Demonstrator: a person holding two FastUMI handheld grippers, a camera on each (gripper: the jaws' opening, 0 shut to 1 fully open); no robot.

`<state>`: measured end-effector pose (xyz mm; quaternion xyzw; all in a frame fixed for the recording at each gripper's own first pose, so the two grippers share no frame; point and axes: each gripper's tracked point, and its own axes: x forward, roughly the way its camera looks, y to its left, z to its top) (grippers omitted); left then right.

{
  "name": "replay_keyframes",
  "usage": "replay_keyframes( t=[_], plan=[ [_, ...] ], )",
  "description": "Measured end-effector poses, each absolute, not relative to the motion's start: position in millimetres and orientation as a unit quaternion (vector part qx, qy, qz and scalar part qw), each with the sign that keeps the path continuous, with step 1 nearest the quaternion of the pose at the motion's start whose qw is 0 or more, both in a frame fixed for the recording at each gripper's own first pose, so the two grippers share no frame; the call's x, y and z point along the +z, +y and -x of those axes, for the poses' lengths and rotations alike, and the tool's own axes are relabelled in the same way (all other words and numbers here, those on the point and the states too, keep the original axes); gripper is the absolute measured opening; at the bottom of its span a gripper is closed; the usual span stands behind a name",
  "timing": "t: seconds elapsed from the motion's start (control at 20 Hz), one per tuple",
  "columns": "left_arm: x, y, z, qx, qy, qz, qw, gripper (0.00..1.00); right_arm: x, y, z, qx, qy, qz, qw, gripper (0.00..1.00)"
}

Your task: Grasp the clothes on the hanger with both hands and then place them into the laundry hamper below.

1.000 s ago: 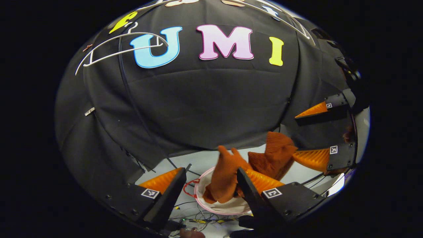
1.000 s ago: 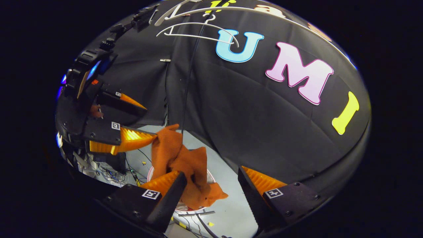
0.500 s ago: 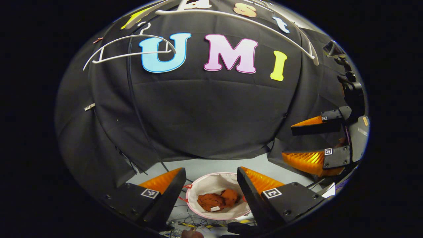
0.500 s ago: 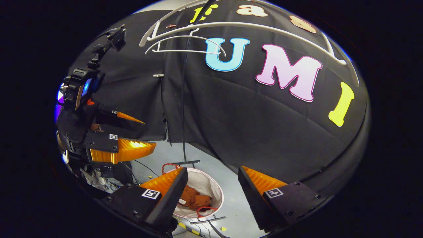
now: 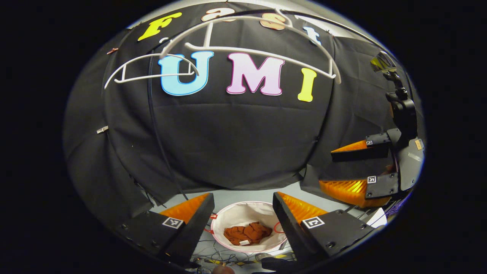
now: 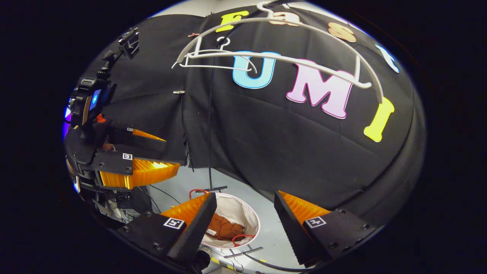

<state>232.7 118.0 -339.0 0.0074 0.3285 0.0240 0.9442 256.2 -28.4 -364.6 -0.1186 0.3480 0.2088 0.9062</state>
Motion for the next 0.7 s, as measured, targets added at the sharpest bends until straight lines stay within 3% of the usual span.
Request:
replay_keyframes(
  t=[0.7],
  plan=[
    [-232, 98, -71, -0.022, 0.232, -0.008, 0.973, 0.97, -248, 13, -76, 0.106, 0.271, 0.078, 0.953, 0.98]
  ],
)
